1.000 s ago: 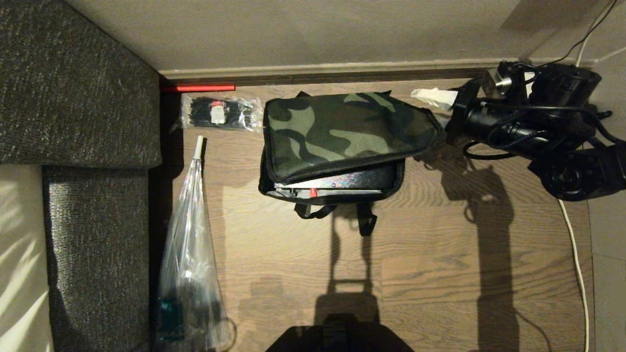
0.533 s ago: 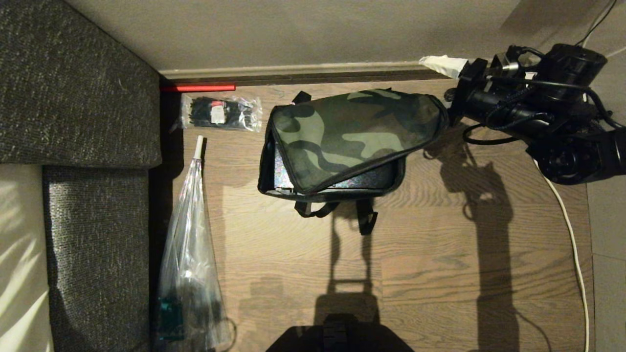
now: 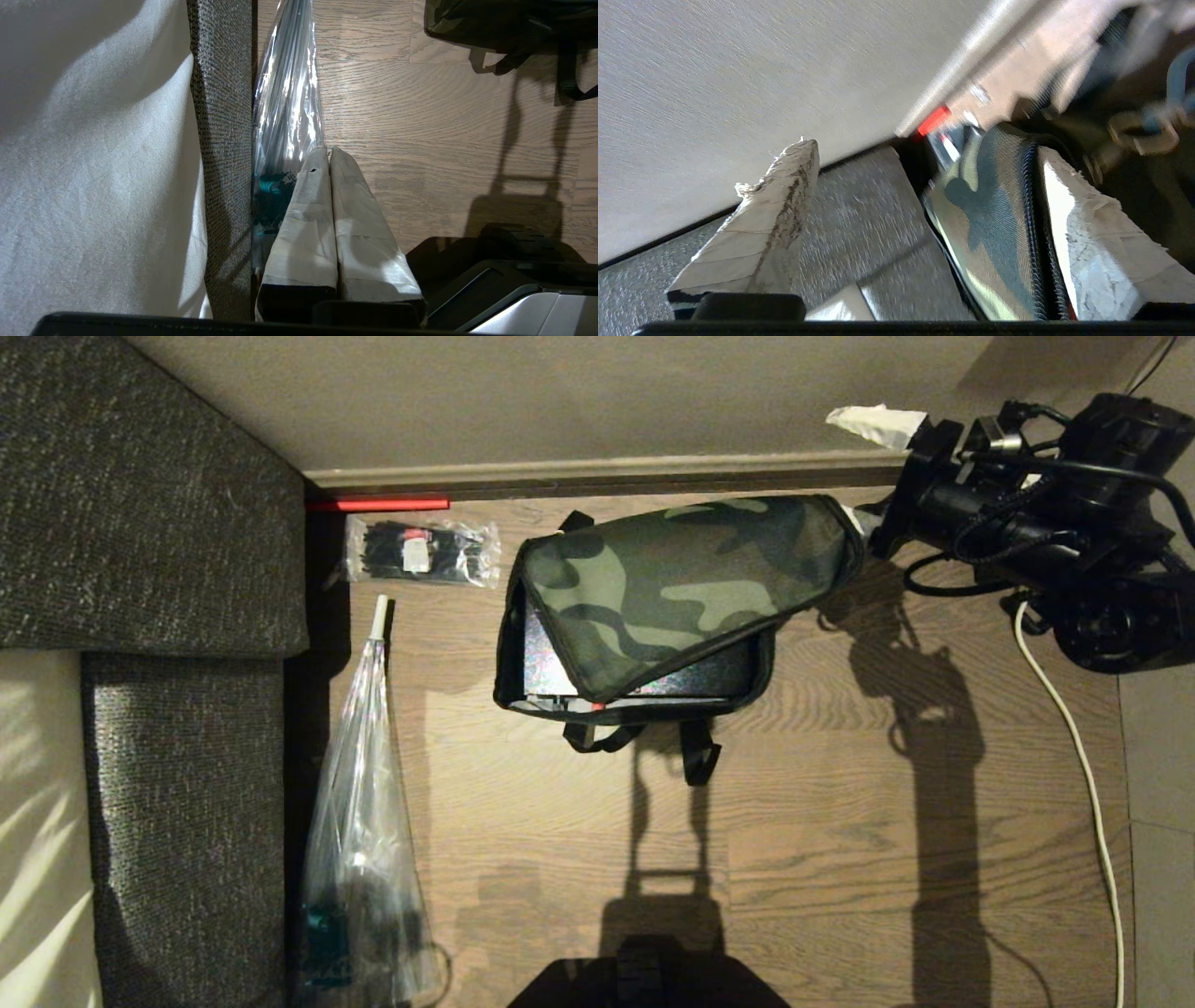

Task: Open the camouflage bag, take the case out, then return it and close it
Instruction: Open the top of the storage box

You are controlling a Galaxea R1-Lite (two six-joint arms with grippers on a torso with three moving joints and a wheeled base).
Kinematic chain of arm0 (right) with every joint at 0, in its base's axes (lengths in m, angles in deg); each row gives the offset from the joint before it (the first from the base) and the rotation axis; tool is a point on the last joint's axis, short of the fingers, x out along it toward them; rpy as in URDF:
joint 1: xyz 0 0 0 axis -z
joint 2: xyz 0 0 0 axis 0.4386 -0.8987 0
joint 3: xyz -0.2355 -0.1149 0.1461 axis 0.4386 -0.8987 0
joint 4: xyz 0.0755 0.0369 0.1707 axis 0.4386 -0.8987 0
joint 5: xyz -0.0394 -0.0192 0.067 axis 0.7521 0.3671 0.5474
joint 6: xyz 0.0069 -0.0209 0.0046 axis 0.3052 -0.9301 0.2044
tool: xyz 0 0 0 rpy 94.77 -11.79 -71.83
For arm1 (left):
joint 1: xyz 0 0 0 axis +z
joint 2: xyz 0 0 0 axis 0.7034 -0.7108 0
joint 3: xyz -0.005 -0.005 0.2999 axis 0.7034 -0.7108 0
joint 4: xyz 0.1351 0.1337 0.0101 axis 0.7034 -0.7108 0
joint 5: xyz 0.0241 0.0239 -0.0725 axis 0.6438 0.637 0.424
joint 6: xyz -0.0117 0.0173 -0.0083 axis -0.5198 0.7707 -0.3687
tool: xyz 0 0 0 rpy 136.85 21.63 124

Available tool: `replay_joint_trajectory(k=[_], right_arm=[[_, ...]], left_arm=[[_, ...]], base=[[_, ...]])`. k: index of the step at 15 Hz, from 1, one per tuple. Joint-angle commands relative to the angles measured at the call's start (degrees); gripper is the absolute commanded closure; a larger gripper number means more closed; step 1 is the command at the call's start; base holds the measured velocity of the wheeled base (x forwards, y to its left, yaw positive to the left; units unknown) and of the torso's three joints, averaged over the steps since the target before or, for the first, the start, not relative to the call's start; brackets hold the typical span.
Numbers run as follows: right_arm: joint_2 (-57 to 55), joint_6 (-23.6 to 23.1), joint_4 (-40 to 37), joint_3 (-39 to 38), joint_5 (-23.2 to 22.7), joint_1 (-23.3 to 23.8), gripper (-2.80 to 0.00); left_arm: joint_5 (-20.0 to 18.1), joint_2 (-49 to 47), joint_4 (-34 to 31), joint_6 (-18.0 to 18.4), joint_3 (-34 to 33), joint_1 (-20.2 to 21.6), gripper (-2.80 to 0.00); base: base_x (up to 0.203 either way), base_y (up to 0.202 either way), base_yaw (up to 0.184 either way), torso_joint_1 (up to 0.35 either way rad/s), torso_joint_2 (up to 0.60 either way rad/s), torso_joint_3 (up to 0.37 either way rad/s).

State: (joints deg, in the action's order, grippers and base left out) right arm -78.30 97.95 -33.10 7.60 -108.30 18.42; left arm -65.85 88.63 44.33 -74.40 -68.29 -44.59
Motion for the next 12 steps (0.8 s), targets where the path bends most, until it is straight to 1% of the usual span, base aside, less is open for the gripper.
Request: replay_joint_trajectory(k=[1,3,5,7,8,10,12], right_arm=[[4.33,0.22,-6.83,-4.47,-1.75,-0.49,-2.80],[6.46,0.34,-13.65,-4.50,-2.33,-2.55,-2.80],[7.54,0.70,-17.09,-4.55,-2.24,-4.94,-2.80],[7.77,0.21,-16.99,-4.95,-2.14,-5.92,-2.80],[7.85,1.43,-17.45,-3.89,-2.02,-5.94,-2.80],[7.39,1.99,-17.64,-2.83,-1.98,-5.94,-2.80],[6.75,2.90,-18.40,0.41,-1.91,-5.94,-2.80]], left_arm=[[0.04,0.02,0.00,-0.02,0.04,-0.02,0.00],[0.04,0.02,0.00,-0.02,0.03,0.07,0.00],[0.04,0.02,0.00,-0.02,0.01,0.06,0.00],[0.04,0.02,0.00,-0.02,0.04,0.07,0.00],[0.04,0.02,0.00,-0.02,0.04,0.06,0.00],[0.04,0.02,0.00,-0.02,0.04,0.07,0.00],[0.04,0.02,0.00,-0.02,0.04,0.07,0.00]], base=[[0.000,0.000,0.000,0.000,0.00,0.000],[0.000,0.000,0.000,0.000,0.00,0.000],[0.000,0.000,0.000,0.000,0.00,0.000],[0.000,0.000,0.000,0.000,0.00,0.000],[0.000,0.000,0.000,0.000,0.00,0.000],[0.000,0.000,0.000,0.000,0.00,0.000],[0.000,0.000,0.000,0.000,0.00,0.000]])
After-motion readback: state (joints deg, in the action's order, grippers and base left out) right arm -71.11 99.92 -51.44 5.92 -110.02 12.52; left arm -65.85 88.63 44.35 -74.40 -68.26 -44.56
